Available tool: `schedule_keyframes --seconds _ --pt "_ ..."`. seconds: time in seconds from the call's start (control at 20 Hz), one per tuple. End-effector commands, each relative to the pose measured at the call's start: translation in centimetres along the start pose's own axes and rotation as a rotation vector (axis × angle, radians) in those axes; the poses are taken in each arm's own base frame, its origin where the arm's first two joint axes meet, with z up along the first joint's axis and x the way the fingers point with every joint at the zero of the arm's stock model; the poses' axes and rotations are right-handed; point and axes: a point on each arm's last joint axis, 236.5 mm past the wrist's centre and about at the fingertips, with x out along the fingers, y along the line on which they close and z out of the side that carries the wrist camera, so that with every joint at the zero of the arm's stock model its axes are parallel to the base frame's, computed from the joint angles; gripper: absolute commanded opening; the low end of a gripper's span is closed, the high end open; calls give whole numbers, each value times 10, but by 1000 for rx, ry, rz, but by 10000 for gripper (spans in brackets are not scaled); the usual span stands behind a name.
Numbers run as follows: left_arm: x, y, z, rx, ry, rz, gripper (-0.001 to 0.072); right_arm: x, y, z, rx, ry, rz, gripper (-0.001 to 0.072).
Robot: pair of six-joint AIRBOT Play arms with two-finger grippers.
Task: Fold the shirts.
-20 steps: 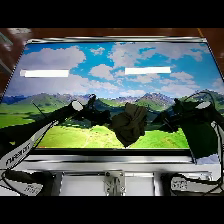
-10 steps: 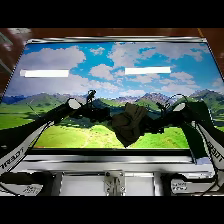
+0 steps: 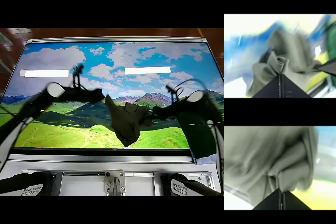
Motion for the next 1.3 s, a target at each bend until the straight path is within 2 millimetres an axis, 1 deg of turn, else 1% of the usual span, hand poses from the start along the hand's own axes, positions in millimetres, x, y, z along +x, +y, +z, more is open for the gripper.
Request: schedule_keyframes --seconds 0.0,0.05,0.1,0.15,0.2,0.25,0.3,0.35,0.4,0.45,0.5,0.55,0.6,0.65,0.75,0.85,0.9,0.95,1.0,1.05,1.1,1.15,1.2,1.25 --pt "-115 -88 94 249 -318 -59 33 -134 42 51 -259 -342 -148 61" --pt "-162 -125 114 331 -424 -91 34 -187 66 64 -328 -496 -193 61" --pt "-207 -156 127 388 -522 -121 33 -241 93 72 -397 -664 -241 61" --pt "-256 -188 136 437 -625 -159 34 -290 121 70 -457 -810 -273 61" --pt "-299 -214 139 477 -714 -191 34 -338 151 62 -512 -963 -297 61" --pt "-341 -234 138 512 -796 -213 34 -377 174 50 -554 -1087 -318 61" --pt "-380 -250 134 543 -871 -225 34 -409 192 34 -591 -1185 -350 62" --pt "-414 -260 128 569 -937 -227 34 -430 203 19 -615 -1242 -382 61" --pt "-438 -264 121 584 -986 -216 34 -444 208 5 -622 -1277 -412 62" --pt "-456 -264 115 598 -1019 -191 34 -452 209 -8 -617 -1299 -439 61" --pt "-468 -260 107 616 -1035 -145 34 -455 207 -19 -614 -1301 -465 61" --pt "-473 -252 101 616 -1028 -93 34 -454 204 -27 -610 -1285 -485 62" --pt "-472 -239 96 593 -997 -33 34 -448 200 -33 -603 -1250 -493 62" --pt "-465 -223 91 577 -944 32 34 -438 196 -36 -584 -1205 -480 61" --pt "-436 -193 77 557 -785 121 35 -409 185 -38 -525 -1081 -429 62" --pt "-400 -162 65 514 -614 163 36 -380 179 -32 -486 -960 -361 62" --pt "-383 -147 63 488 -555 177 36 -367 180 -23 -470 -920 -309 61" --pt "-366 -131 63 456 -510 187 37 -355 185 -12 -461 -888 -243 62" --pt "-351 -115 64 426 -474 195 54 -341 193 1 -446 -851 -148 62" --pt "-333 -98 63 391 -434 204 179 -328 206 13 -436 -817 -38 62" --pt "-317 -82 62 359 -397 213 324 -317 223 27 -425 -790 100 62" --pt "-300 -65 59 323 -357 219 430 -309 240 42 -411 -775 225 62" --pt "-286 -50 55 291 -327 225 473 -301 253 59 -390 -767 329 62" --pt "-272 -37 52 260 -301 229 474 -289 263 75 -367 -751 393 62"
